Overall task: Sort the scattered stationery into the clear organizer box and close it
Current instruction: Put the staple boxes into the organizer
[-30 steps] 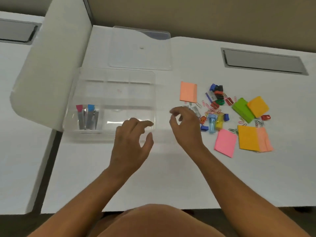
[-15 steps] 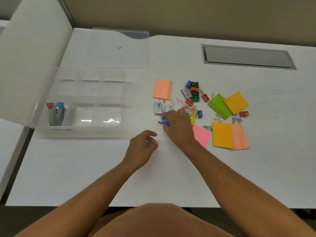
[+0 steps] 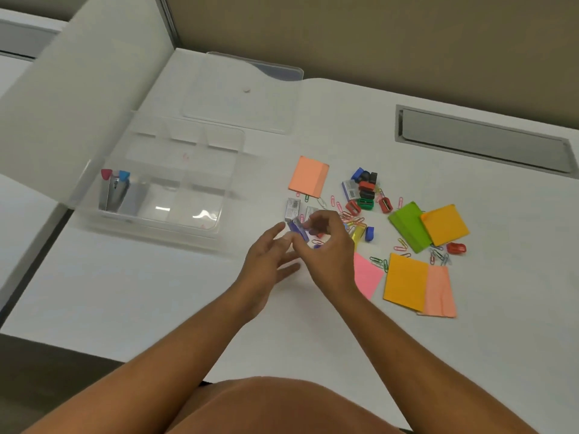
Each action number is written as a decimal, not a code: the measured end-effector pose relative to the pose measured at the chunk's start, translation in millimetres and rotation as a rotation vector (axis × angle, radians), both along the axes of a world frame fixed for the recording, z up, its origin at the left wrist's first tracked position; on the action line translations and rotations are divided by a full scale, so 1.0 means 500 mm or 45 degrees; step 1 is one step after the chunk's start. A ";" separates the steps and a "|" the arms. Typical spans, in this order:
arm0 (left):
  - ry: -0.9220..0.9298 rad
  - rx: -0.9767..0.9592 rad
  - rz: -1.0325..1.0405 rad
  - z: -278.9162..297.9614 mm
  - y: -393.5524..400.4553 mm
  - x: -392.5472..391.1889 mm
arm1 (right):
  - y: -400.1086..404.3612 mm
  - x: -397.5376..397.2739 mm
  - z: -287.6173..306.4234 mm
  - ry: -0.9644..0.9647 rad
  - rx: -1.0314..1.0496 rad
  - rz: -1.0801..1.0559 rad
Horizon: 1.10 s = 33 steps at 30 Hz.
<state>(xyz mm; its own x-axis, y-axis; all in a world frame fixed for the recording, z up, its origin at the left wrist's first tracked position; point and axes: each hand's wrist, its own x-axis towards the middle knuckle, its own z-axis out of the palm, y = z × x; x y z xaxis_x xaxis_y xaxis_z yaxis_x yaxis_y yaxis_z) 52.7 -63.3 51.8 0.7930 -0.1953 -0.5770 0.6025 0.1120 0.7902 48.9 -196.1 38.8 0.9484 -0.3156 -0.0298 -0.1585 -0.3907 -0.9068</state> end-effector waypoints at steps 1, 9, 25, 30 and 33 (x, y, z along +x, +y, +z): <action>0.010 -0.096 -0.009 0.010 0.001 0.005 | 0.005 -0.008 0.014 0.021 0.058 0.005; 0.059 0.171 0.233 0.023 0.011 0.045 | -0.064 0.064 0.020 0.061 -0.407 0.266; 0.048 -0.017 -0.001 0.035 0.012 0.082 | -0.098 0.059 0.015 -0.118 -0.080 0.559; -0.041 0.074 -0.150 0.046 -0.001 0.081 | -0.106 0.040 0.022 -0.035 0.093 0.631; -0.034 0.103 -0.162 0.046 0.000 0.084 | -0.118 0.040 0.026 0.031 0.158 0.673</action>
